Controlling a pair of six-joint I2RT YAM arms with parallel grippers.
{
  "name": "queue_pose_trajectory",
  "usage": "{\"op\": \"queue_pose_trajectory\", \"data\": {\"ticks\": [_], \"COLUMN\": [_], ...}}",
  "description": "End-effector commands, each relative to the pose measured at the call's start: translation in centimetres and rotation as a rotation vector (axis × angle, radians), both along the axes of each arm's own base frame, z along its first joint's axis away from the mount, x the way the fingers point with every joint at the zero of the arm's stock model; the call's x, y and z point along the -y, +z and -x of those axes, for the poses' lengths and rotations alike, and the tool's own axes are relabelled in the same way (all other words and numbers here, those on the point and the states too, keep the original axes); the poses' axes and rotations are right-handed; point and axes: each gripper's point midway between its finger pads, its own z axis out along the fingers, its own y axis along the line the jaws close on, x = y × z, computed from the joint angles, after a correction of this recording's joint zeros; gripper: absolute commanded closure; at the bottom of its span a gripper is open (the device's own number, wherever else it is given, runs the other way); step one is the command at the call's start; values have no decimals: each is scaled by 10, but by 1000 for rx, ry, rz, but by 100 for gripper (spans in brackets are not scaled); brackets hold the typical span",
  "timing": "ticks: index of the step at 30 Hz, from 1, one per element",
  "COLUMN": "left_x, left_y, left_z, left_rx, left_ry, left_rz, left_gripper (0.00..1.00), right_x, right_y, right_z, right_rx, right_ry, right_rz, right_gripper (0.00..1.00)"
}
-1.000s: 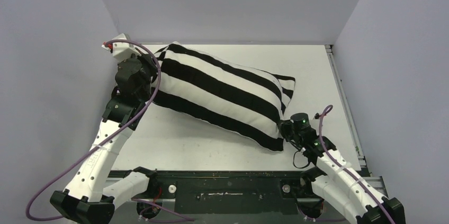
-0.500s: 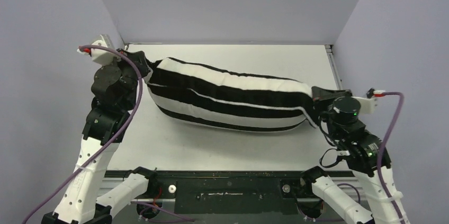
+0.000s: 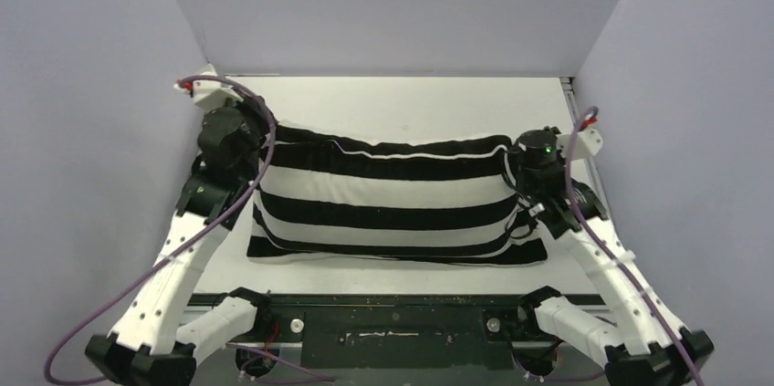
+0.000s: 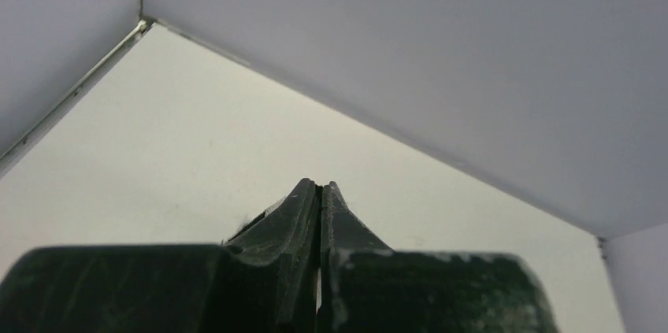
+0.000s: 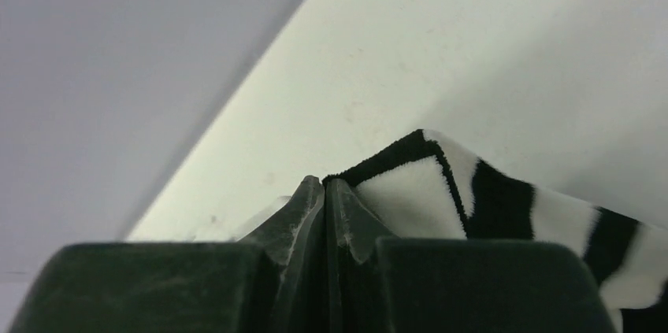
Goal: Put the pillow into the pillowcase
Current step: Turn over the pillow at the center of the board.
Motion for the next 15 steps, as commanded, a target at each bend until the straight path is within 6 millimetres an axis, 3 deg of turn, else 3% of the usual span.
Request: {"op": "queue_pose_trajectory", "data": {"ticks": [1, 3, 5, 6, 7, 9, 11, 12, 15], "left_x": [-7, -13, -22, -25, -29, -39, -51, -51, -28], "left_y": [3, -1, -13, -8, -13, -25, -20, -15, 2], "left_z": [-47, -77, -114, -132, -150, -170, -177, -176, -166], "left_rx": [108, 107, 53, 32, -17, -135, -179, -171, -113], "left_ry": [101, 139, 145, 135, 134, 137, 156, 137, -17], "left_rz": [-81, -106, -125, -143, -176, -197, -176, -168, -155], "left_gripper": [100, 100, 100, 100, 100, 76, 54, 48, 35], "right_x": [9, 23, 43, 51, 56, 59, 53, 50, 40], "right_y": [40, 27, 29, 20, 21, 31, 37, 36, 27], "right_z": [-57, -92, -118, -134, -144, -161, -168, -167, -152], "right_rx": [196, 167, 168, 134, 119, 77, 27, -2, -55], "right_ry": [-31, -34, -49, -55, -52, -22, 47, 73, 135], "right_rz": [13, -1, -6, 14, 31, 67, 117, 132, 131], "right_gripper": [100, 100, 100, 92, 72, 38, 22, 17, 2]}}
